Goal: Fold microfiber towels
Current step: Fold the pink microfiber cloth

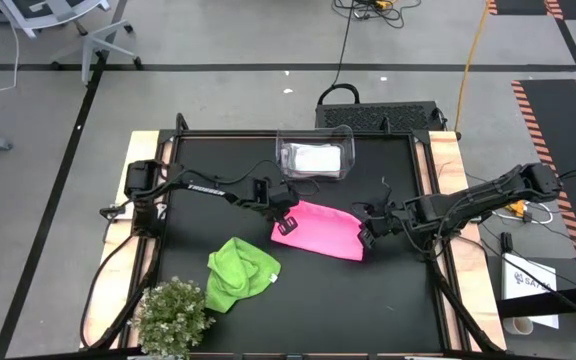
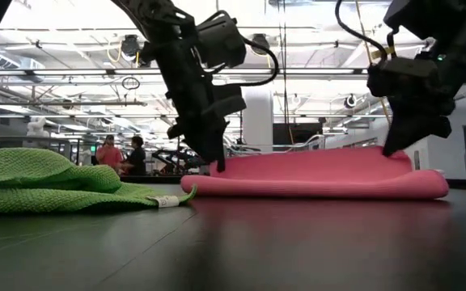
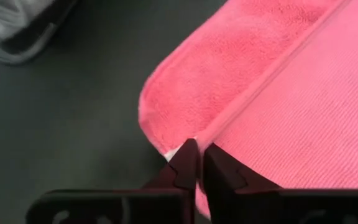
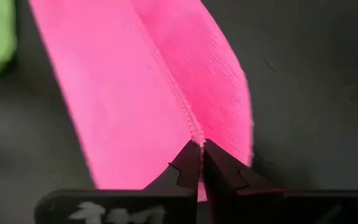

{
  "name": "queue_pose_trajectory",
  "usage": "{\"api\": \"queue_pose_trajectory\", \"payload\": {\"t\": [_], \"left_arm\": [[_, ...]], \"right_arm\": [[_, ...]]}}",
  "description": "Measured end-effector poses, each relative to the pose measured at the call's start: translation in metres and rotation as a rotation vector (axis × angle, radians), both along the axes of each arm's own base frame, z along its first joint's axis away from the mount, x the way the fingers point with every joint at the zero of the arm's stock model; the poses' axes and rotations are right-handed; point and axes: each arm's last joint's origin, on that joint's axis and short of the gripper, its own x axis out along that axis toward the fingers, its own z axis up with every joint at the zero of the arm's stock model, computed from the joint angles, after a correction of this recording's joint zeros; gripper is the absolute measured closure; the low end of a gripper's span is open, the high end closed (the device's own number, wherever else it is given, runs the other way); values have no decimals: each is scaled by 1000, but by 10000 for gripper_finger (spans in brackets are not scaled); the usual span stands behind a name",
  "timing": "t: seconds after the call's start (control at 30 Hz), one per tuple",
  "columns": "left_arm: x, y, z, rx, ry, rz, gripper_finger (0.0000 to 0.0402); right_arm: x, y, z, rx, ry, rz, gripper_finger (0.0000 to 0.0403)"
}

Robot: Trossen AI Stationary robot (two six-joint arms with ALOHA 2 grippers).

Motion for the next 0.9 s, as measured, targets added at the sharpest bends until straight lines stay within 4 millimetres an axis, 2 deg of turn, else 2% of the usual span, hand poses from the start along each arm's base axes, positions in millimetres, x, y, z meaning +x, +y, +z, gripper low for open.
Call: {"api": "queue_pose_trajectory", "payload": {"t": [0.43,0.73,0.9], "left_arm": [[-2,17,0,21,9,19,279],[-4,17,17,59,-42,-2,264],[-7,16,16,59,-11,-15,265]], "right_arm": [[-6,-17,-4,-58,104,-21,325],[-6,-23,-4,-75,109,-27,314],[-5,-23,-4,-73,102,-29,314]]}}
